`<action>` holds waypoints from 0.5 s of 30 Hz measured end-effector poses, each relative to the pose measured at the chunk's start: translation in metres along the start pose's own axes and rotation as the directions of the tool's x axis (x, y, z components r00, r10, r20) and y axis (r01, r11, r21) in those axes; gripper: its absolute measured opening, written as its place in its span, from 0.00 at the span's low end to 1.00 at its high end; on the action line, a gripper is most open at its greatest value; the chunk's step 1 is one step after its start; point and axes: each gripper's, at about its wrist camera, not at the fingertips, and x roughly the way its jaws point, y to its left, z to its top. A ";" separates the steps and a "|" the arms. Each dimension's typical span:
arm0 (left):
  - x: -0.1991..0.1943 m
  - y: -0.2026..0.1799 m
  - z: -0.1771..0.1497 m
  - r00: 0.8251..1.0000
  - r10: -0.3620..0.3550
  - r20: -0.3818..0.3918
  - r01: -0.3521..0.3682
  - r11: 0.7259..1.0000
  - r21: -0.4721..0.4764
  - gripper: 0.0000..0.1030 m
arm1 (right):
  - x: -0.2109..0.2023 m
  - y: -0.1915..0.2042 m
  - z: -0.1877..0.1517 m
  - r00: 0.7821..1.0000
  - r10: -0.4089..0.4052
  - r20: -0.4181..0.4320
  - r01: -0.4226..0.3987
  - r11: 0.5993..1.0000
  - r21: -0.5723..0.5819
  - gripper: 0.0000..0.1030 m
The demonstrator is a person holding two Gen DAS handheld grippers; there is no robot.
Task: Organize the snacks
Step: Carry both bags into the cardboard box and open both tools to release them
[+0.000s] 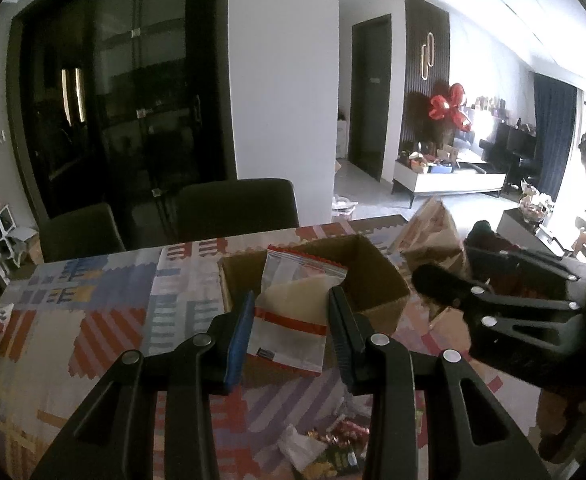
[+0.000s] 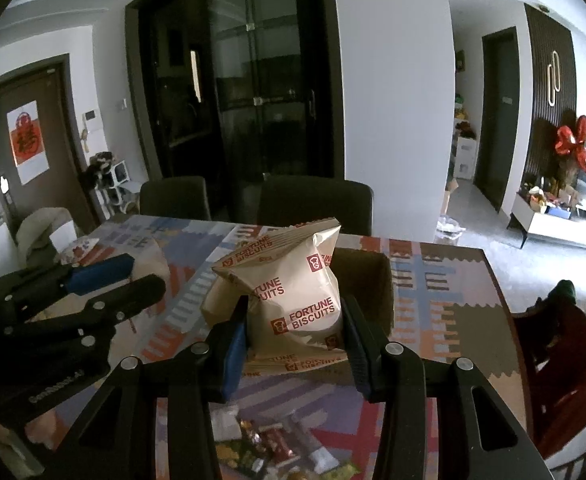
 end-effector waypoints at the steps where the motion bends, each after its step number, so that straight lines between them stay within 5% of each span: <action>1: 0.004 0.002 0.005 1.000 0.002 -0.006 -0.002 1.000 -0.001 0.36 | 0.004 -0.002 0.002 1.000 0.002 -0.008 -0.002 1.000 0.009 0.43; 15: 0.093 0.024 0.037 0.981 -0.056 -0.183 0.037 0.994 -0.106 0.36 | 0.087 -0.025 0.026 0.987 0.010 -0.162 -0.003 0.999 0.048 0.43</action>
